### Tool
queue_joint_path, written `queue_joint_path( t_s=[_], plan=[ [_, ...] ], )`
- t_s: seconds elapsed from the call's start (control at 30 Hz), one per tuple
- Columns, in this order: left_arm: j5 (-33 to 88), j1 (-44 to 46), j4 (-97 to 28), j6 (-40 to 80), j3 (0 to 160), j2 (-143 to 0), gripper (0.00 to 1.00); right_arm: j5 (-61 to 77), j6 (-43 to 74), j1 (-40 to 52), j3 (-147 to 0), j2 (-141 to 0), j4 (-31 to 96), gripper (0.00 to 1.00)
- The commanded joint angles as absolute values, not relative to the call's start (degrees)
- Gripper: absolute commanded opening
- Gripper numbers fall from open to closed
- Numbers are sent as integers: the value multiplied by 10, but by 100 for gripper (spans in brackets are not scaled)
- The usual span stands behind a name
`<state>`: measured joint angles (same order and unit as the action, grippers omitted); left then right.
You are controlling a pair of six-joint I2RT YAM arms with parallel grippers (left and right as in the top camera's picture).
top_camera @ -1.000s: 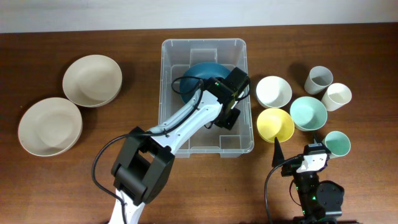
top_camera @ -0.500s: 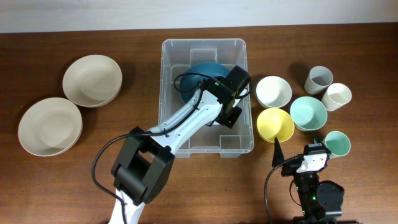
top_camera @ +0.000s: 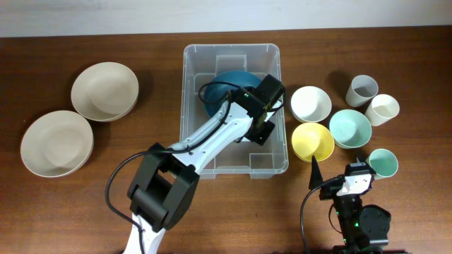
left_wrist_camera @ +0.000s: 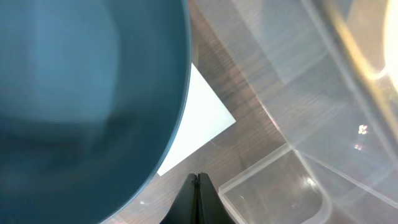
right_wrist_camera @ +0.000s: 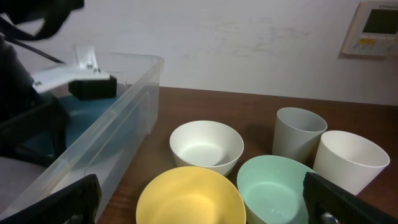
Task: Pack container
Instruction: 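Lower the teal plate flat into the container and release it, then withdraw the left gripper from the container toward the cream plates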
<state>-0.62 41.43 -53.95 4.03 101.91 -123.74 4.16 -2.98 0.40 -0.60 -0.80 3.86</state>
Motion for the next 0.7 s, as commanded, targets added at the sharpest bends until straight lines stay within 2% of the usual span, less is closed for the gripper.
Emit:
queue_joint_path(
  t_s=[0.0,0.67],
  plan=[
    [-4,408,-540,29,1022,-1264,1,41,-29,4,-3,-4,41,99],
    [-8,337,-551,70,1039,-1256,1,41,-29,4,-3,-4,41,99]
  ],
)
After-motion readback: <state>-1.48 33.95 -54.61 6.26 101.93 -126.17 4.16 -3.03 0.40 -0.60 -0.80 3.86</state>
